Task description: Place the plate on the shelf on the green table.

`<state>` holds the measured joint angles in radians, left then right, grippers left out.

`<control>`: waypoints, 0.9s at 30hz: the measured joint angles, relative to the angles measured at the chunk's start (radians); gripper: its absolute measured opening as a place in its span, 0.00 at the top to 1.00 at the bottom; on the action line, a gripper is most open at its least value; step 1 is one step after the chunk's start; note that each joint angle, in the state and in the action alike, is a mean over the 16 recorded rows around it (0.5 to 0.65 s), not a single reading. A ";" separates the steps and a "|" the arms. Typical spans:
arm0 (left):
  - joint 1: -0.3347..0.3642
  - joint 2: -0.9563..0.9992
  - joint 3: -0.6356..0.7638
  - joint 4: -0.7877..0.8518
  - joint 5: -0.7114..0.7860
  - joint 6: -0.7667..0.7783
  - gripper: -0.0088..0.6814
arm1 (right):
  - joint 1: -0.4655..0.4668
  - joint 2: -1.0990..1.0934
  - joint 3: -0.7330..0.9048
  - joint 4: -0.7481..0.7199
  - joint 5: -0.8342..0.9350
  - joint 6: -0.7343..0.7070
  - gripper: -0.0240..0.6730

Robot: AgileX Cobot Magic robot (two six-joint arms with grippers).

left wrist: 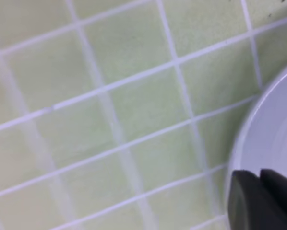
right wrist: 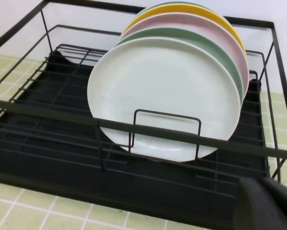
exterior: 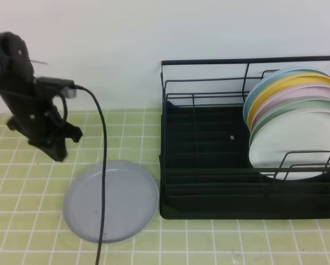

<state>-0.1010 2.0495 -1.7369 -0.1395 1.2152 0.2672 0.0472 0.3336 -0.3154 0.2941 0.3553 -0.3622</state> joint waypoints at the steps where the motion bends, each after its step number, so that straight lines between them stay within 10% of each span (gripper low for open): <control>1: 0.000 0.005 0.000 -0.011 0.000 0.002 0.86 | 0.000 0.000 0.000 0.001 -0.001 0.000 0.97; 14: -0.001 0.106 0.000 -0.100 -0.001 0.023 0.50 | 0.000 0.000 0.000 0.002 -0.001 -0.001 0.97; 27: -0.001 0.169 0.000 -0.117 -0.004 0.038 0.70 | 0.000 0.000 0.000 0.001 0.003 -0.002 0.97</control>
<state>-0.1024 2.2185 -1.7369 -0.2567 1.2115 0.3054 0.0472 0.3336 -0.3154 0.2951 0.3582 -0.3642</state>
